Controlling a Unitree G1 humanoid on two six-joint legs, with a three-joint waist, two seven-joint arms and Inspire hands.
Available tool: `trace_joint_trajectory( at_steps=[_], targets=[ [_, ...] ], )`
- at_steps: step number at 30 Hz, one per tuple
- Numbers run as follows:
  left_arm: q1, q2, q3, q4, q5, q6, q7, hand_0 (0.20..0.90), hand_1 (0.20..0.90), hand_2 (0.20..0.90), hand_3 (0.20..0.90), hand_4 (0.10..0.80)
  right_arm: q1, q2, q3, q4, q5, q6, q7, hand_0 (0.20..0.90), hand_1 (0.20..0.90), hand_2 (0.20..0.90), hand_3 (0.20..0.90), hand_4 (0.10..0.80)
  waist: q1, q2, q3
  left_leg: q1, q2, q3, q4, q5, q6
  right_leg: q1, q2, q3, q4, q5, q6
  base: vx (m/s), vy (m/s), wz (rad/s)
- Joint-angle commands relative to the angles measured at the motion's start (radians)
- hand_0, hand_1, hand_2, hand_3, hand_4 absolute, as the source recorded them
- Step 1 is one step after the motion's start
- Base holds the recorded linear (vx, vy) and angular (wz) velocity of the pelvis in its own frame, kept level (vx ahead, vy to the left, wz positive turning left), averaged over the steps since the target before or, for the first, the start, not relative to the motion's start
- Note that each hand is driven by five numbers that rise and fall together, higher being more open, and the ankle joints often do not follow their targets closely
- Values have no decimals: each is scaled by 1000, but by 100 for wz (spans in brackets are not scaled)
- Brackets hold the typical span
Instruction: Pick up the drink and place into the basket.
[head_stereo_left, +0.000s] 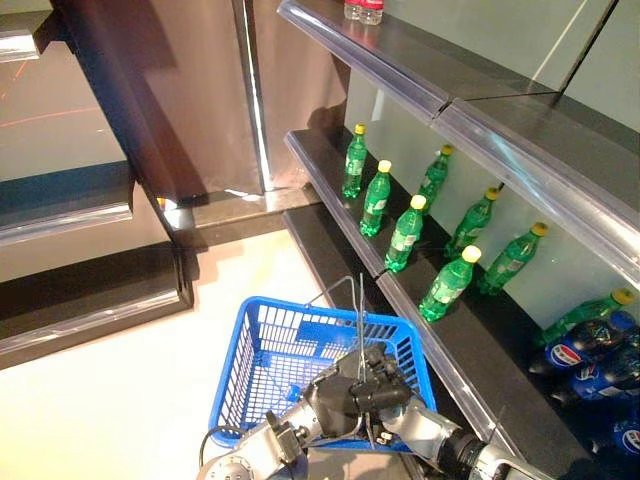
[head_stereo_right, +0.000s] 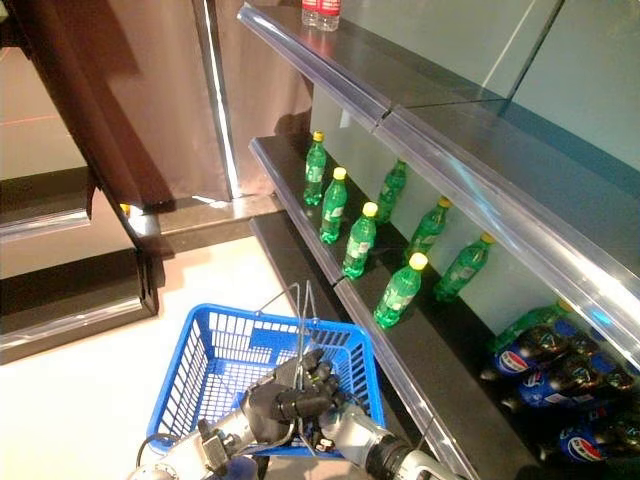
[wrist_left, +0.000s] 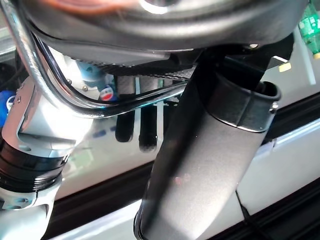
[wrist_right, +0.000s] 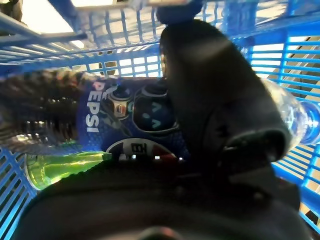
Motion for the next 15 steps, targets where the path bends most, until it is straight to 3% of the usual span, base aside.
trace_joint_trajectory(
  at_steps=[1, 8, 15],
  targets=[
    [-124, -231, -83, -296, -96, -82, -220, 300, 300, 300, 200, 100, -100, 98, 35, 15, -4, -117, -6, 900, 900, 900, 900, 800, 28, -16, -115, -8, 85, -51, 146, -81, -66, -30, -117, -4, -49, 204, 71, 0, 0, 0],
    [-118, -230, -78, -299, -93, -89, -214, 300, 300, 300, 200, 100, -88, 84, 15, -14, 14, -127, -65, 900, 900, 900, 900, 800, 21, -17, -120, 1, 86, -41, 139, -83, -64, -29, -116, 0, -50, 203, 74, 0, 0, 0],
    [-122, -194, -40, -323, -112, -133, -198, 300, 300, 300, 200, 100, -83, 17, -33, -174, 63, -86, -131, 900, 900, 900, 900, 800, 0, -15, -122, 12, 87, -23, 128, -81, -67, -28, -111, 7, -54, 201, 73, -10, -4, 0]
  ],
)
